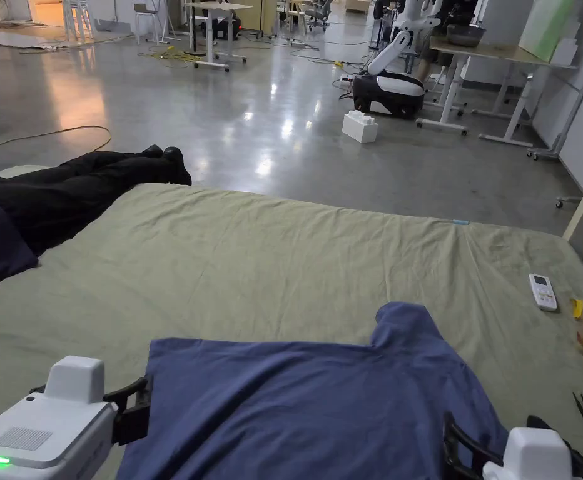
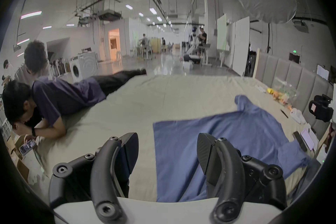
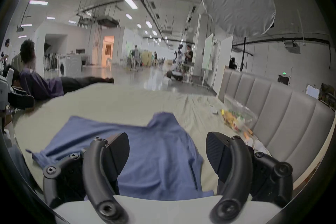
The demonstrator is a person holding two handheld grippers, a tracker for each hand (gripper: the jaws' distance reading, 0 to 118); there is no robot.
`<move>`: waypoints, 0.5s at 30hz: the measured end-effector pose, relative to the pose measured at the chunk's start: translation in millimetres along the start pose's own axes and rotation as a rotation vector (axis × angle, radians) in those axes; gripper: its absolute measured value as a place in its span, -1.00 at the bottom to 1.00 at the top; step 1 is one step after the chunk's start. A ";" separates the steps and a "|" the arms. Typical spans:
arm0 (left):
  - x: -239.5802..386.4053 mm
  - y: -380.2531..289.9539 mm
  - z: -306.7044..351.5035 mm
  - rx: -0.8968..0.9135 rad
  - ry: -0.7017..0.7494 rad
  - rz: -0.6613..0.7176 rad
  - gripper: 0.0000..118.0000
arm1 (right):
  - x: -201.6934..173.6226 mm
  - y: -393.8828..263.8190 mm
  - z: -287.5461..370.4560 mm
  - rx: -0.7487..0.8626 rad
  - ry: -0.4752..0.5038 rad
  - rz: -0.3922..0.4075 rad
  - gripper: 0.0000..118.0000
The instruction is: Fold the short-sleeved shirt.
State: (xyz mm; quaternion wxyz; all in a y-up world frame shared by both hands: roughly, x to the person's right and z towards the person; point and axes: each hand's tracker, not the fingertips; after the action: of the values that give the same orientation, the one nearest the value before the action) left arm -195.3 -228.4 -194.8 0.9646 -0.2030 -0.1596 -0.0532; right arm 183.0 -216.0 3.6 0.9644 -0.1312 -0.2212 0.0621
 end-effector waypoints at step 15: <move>45.4 22.6 4.3 0.108 -0.029 -0.010 -0.96 | -25.5 32.1 -15.5 0.168 -0.030 -0.008 -0.99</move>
State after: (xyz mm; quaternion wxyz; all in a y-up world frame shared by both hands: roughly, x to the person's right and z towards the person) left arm -149.9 -207.7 -184.6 0.9714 -0.1507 -0.1774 -0.0463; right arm 165.0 -193.3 -29.3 0.9688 -0.0478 -0.2304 0.0784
